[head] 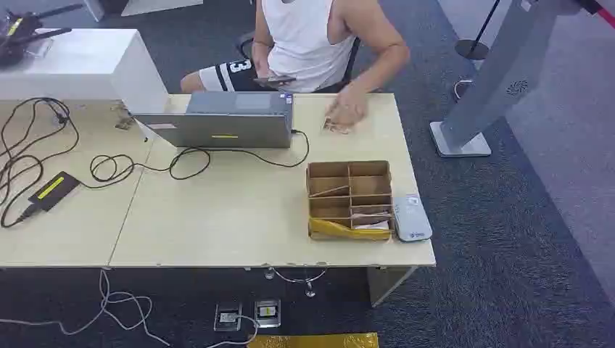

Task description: Pass the card to the sensor for recognition and then transmit it.

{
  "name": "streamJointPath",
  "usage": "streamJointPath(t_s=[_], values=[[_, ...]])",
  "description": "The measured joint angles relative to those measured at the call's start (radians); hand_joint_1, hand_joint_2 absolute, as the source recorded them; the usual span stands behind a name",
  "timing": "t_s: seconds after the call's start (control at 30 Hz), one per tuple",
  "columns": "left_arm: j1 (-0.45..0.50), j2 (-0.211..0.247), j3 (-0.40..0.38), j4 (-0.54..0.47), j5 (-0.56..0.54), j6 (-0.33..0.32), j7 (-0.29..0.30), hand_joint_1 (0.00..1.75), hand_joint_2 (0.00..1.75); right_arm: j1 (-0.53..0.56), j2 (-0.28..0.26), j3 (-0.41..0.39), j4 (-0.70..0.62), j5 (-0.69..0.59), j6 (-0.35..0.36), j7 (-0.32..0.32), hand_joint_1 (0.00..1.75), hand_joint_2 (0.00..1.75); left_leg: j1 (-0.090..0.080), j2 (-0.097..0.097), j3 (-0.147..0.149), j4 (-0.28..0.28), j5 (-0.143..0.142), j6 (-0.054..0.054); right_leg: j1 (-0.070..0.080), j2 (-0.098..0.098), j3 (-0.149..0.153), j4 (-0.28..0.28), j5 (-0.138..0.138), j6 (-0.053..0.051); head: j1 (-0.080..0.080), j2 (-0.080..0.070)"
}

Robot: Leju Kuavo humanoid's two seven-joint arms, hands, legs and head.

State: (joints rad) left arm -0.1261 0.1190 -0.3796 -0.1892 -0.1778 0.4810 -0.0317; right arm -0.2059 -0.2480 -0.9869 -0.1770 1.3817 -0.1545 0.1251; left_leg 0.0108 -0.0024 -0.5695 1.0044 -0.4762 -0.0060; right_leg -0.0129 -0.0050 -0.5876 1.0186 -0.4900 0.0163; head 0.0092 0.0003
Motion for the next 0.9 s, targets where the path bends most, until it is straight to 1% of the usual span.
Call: streamJointPath(t_s=[0.07,0.1,0.17,0.33,0.47,0.57,0.63,0.73,0.8,0.87,0.9], values=[[0.000,-0.001,0.000,0.000,0.000,0.000,0.000,0.00,0.00,-0.001,-0.010,-0.001,0.000,-0.017,0.001,0.020,0.00,0.00,0.000,0.000,0.000,0.000,0.000,0.000,0.000,0.000,0.000,0.000,0.000,0.000,0.000,0.000],[0.000,-0.001,0.000,0.000,0.002,0.001,-0.001,0.00,0.00,-0.002,-0.017,-0.001,0.000,-0.031,-0.002,0.030,0.00,1.75,0.000,0.000,0.000,0.000,0.000,0.000,0.000,0.000,0.000,0.000,0.000,0.000,-0.001,0.000],[0.000,-0.001,0.000,0.000,0.003,0.002,-0.003,0.00,0.00,-0.007,-0.033,-0.002,0.000,-0.054,-0.008,0.039,0.00,1.75,-0.001,0.000,0.000,0.000,0.000,0.000,-0.001,0.000,0.000,0.000,0.000,0.000,0.000,0.000],[0.000,0.004,0.000,0.000,0.006,0.004,-0.006,0.00,0.00,-0.054,-0.100,-0.008,-0.006,-0.091,-0.016,0.051,0.00,1.75,-0.001,0.000,0.000,0.000,0.000,0.000,-0.002,0.000,0.000,0.000,0.001,0.001,-0.001,0.000],[0.000,0.005,0.000,0.000,0.006,0.003,-0.006,0.00,0.00,-0.086,-0.134,-0.015,-0.008,-0.106,-0.015,0.062,0.00,1.75,-0.002,0.000,0.000,0.000,0.001,0.001,-0.002,0.000,0.001,0.000,0.001,0.001,0.000,0.000],[-0.001,0.005,0.000,0.000,0.005,0.002,-0.007,0.00,0.00,-0.121,-0.167,-0.019,-0.008,-0.146,-0.026,0.059,0.00,1.75,-0.003,0.000,0.000,0.000,0.001,0.001,-0.003,0.000,0.001,0.000,0.001,0.001,-0.001,0.000],[-0.001,0.005,0.000,0.000,0.002,0.002,-0.008,0.00,0.00,-0.160,-0.193,-0.030,-0.014,-0.186,-0.051,0.039,0.00,1.75,-0.004,0.000,0.000,0.000,0.001,0.001,-0.004,0.000,0.000,0.000,0.002,0.002,0.000,0.000],[-0.006,0.005,0.000,0.000,-0.002,0.002,-0.010,0.00,0.00,-0.223,-0.250,-0.055,-0.026,-0.250,-0.127,-0.009,0.00,1.75,-0.004,0.000,0.000,0.000,0.002,0.003,-0.004,-0.001,0.001,0.000,0.002,0.003,0.001,0.000],[-0.007,0.008,0.000,0.000,-0.004,0.001,-0.010,0.00,0.00,-0.289,-0.288,-0.072,-0.030,-0.292,-0.143,-0.034,0.00,1.75,-0.007,0.000,0.000,0.000,0.003,0.004,-0.007,0.000,-0.001,0.000,0.003,0.004,-0.002,0.000],[-0.014,0.015,0.000,0.000,-0.006,0.000,-0.011,0.00,0.00,-0.357,-0.346,-0.087,-0.035,-0.330,-0.151,-0.062,0.00,1.75,-0.008,0.000,0.000,0.000,0.003,0.005,-0.008,0.000,-0.001,0.001,0.003,0.005,-0.001,0.000],[-0.015,0.017,0.000,0.000,-0.009,0.000,-0.011,0.00,0.00,-0.391,-0.365,-0.090,-0.039,-0.352,-0.155,-0.080,0.00,1.75,-0.008,0.000,-0.001,0.000,0.004,0.005,-0.008,-0.001,-0.001,0.001,0.003,0.005,0.000,0.000]])
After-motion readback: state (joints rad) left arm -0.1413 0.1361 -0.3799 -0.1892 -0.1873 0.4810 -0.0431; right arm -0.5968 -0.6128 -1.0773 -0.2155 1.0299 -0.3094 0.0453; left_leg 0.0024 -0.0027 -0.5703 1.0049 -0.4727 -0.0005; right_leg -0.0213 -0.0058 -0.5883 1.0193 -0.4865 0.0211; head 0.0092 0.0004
